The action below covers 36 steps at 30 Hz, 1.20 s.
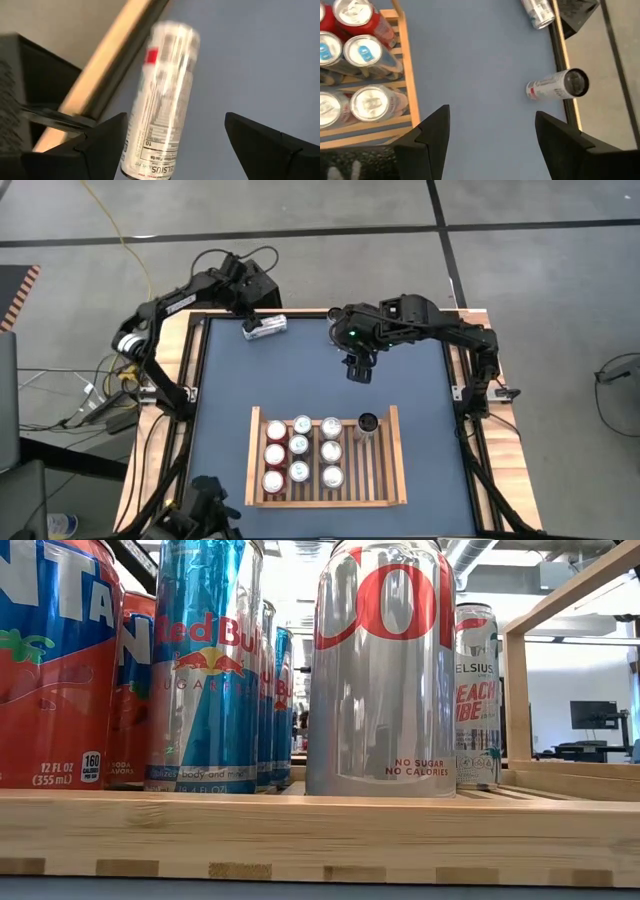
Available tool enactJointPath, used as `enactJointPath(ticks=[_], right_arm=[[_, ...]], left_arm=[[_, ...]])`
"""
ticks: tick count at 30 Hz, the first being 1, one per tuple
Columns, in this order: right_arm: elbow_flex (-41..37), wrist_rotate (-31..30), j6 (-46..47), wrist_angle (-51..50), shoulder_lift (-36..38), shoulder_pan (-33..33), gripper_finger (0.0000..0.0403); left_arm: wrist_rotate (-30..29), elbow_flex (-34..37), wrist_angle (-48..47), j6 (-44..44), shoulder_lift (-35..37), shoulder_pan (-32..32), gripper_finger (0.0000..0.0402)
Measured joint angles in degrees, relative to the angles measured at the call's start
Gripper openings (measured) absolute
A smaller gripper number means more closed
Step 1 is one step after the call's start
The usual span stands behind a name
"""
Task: Place canned beverage on shelf
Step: Put the white-pink soda can on the shelf aligned with the other white-pink soda can
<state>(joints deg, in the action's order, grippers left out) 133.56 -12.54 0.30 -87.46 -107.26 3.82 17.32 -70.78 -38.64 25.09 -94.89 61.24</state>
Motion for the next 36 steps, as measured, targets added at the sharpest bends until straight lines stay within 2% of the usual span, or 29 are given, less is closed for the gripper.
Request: enactJointPath(ticks=[6,11,17,21,24,30,36], right_arm=[[0.0,0.0,0.3,-0.7,0.0,-0.5,0.0260],[0.0,0.0,0.3,-0.8,0.0,-0.5,0.0260],[0.0,0.0,1.2,-0.8,0.0,-0.6,0.0260],[0.0,0.0,1.2,-0.8,0.0,-0.9,0.0260],[0.0,0.0,1.2,-0.7,0.0,-1.2,0.0260],[0.0,0.1,1.4,-0.8,0.0,-1.6,0.0260],[0.0,0.2,1.4,-0.8,0.0,-2.8,0.0260]], left_arm=[[-1.1,0.0,-3.8,4.8,-3.8,0.4,0.0320],[-1.5,1.4,-2.0,8.2,-4.1,0.4,0.0320],[-9.6,4.5,1.3,10.4,-5.3,0.1,0.0320],[-10.7,6.5,3.1,10.5,-6.1,0.1,0.0319],[-11.9,7.3,3.3,10.5,-7.2,-0.6,0.0304],[-13.6,7.2,4.0,9.8,-7.4,-1.5,0.0245],[-16.2,7.2,3.2,6.8,-7.2,-1.8,0.0244]])
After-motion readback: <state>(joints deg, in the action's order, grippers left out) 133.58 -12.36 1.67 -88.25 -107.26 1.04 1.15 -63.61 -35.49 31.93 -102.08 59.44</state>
